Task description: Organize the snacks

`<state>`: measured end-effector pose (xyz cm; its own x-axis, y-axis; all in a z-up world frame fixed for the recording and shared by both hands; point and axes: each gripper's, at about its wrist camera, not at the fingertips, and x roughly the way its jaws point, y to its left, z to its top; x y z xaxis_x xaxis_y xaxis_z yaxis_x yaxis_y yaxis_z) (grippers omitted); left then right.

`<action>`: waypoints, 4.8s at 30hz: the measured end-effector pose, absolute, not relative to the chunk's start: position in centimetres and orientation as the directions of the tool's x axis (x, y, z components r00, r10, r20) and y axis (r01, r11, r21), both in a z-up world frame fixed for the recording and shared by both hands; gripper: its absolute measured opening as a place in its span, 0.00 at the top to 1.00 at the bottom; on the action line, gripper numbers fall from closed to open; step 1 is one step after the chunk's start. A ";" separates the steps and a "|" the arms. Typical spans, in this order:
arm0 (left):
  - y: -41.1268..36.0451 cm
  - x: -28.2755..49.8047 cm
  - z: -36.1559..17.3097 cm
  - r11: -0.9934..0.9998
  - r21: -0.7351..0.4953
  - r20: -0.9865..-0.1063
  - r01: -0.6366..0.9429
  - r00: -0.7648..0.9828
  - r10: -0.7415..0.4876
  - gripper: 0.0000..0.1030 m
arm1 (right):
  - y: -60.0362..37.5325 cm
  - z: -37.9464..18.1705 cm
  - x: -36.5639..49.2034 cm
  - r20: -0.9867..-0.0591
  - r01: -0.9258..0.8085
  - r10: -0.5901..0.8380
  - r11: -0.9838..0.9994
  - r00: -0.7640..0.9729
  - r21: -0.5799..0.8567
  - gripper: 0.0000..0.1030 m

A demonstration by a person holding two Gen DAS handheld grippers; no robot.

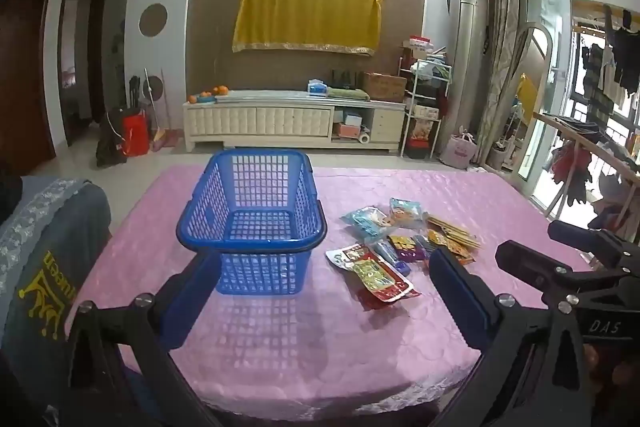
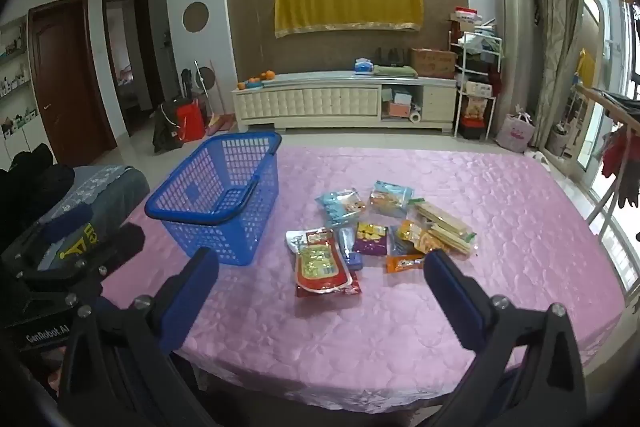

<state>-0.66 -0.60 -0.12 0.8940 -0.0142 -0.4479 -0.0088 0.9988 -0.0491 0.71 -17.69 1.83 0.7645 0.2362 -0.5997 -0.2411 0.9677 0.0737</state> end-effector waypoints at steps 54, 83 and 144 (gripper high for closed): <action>0.8 0.0 -0.4 0.993 -0.118 -0.486 0.001 0.872 -0.059 0.00 | -17.4 2.4 1.9 -0.643 -0.288 0.267 0.955 0.718 0.074 0.00; 1.4 0.5 0.0 0.987 -0.160 -0.500 -0.018 0.863 -0.066 0.00 | -17.2 2.5 2.7 -0.652 -0.324 0.309 0.941 0.693 0.102 0.00; -5.5 21.5 -17.3 0.979 -0.163 -0.918 -0.123 0.382 -0.105 0.91 | -29.2 -13.3 17.7 -0.843 -0.190 0.323 0.945 0.430 0.265 0.00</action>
<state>21.50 -5.52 -17.34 0.3816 -0.1046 -0.9184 -0.1232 0.9789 -0.1628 17.68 -29.18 -13.34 0.4300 0.3233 -0.8430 -0.1902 0.9452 0.2655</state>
